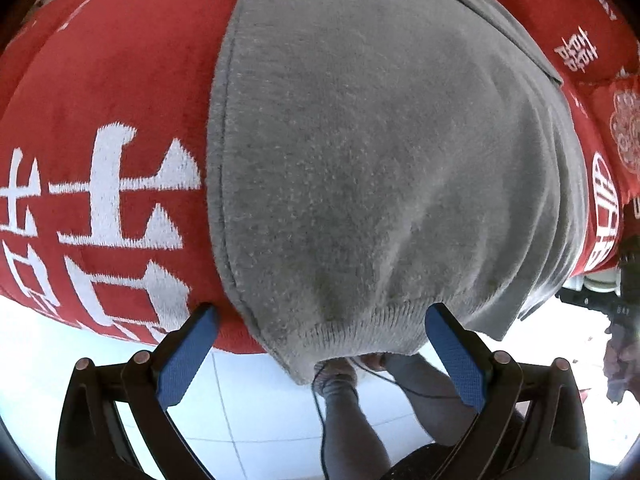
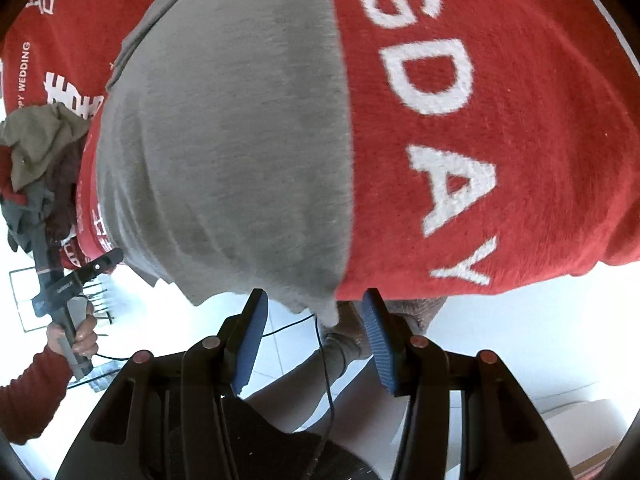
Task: Fold small clothes
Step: 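Grasp the sweater hem with both grippers and lift it toward the collar, then lay the hem over the collar and open both grippers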
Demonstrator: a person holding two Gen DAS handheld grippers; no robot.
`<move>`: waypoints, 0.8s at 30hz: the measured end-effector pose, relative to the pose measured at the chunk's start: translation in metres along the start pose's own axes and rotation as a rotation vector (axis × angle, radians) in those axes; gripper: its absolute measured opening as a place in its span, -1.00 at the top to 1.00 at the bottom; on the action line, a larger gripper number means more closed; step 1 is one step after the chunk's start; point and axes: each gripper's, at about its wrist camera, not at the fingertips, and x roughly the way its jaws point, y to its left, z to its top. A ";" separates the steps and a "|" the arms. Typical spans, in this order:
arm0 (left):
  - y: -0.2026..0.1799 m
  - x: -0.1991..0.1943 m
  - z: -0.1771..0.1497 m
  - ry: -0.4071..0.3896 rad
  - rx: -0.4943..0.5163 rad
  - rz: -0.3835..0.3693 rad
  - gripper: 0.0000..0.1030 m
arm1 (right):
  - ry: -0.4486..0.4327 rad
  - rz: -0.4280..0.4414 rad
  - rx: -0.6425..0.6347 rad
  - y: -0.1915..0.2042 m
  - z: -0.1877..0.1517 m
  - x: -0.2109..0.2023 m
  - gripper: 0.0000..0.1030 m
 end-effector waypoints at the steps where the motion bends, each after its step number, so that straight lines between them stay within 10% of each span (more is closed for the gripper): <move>1: -0.002 0.000 -0.001 0.000 0.010 0.000 -0.99 | 0.010 0.003 0.001 -0.002 0.001 0.002 -0.03; 21: -0.035 0.016 -0.011 0.014 -0.017 -0.251 -0.97 | 0.097 0.287 -0.100 0.015 0.007 0.036 -0.07; 24: -0.045 0.011 -0.004 0.051 0.039 -0.242 -0.46 | 0.090 0.323 -0.050 0.015 0.006 0.039 -0.07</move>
